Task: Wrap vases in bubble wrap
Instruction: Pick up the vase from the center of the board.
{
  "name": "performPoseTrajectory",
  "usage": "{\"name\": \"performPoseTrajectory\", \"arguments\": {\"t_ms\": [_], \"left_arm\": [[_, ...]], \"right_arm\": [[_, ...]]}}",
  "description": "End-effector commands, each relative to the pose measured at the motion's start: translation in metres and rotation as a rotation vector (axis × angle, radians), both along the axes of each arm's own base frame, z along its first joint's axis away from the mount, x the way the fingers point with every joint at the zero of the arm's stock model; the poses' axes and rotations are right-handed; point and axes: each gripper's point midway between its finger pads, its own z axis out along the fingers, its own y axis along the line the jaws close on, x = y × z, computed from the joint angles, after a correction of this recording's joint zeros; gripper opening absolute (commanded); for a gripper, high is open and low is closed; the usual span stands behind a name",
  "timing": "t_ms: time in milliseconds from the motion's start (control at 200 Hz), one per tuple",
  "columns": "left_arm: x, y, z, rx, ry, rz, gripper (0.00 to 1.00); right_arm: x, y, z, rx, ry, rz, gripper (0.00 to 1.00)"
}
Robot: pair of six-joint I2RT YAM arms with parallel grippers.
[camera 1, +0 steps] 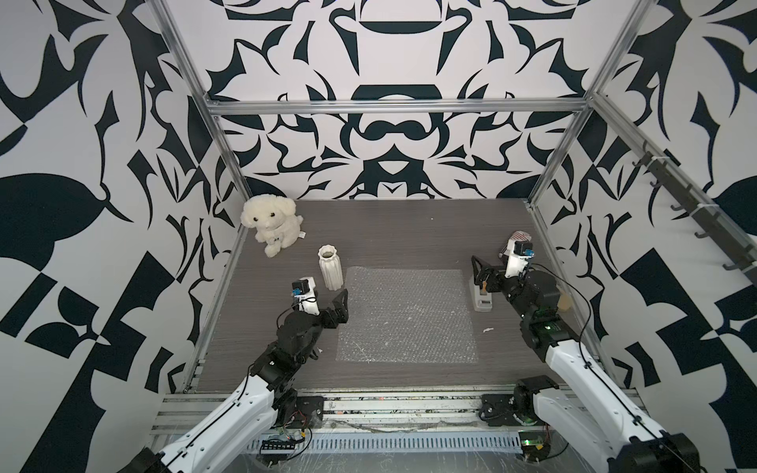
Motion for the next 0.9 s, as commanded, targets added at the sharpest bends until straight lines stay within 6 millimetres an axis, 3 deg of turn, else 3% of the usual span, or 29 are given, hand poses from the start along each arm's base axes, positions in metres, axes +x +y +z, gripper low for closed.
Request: {"name": "performPoseTrajectory", "arguments": {"t_ms": [0, 60, 245, 445, 670, 690, 775, 895], "left_arm": [[0.011, 0.029, 0.022, 0.072, -0.160, 0.178, 0.99], [0.015, 0.037, 0.023, 0.120, -0.173, 0.232, 0.99], [0.037, 0.025, 0.022, 0.218, -0.178, 0.205, 0.99], [0.063, 0.041, 0.013, 0.130, -0.153, 0.270, 0.99], [0.082, 0.013, 0.027, 0.099, -0.212, 0.156, 0.99], [0.085, 0.011, 0.018, 0.111, -0.197, 0.145, 0.99], [0.089, 0.005, 0.017, 0.109, -0.206, 0.126, 0.99], [0.099, 0.010, 0.011, 0.130, -0.192, 0.173, 0.99]], "right_arm": [[-0.003, 0.011, 0.026, 0.036, -0.112, 0.064, 0.99], [-0.005, 0.013, 0.026, 0.042, -0.126, 0.078, 0.99], [-0.009, 0.020, 0.032, 0.059, -0.156, 0.122, 0.99], [-0.012, 0.026, 0.032, 0.069, -0.160, 0.158, 0.99], [-0.011, 0.032, 0.029, 0.084, -0.152, 0.191, 0.99], [-0.011, 0.033, 0.029, 0.083, -0.155, 0.193, 0.99], [-0.011, 0.034, 0.028, 0.083, -0.152, 0.200, 0.99], [-0.011, 0.034, 0.028, 0.081, -0.151, 0.200, 0.99]]}}
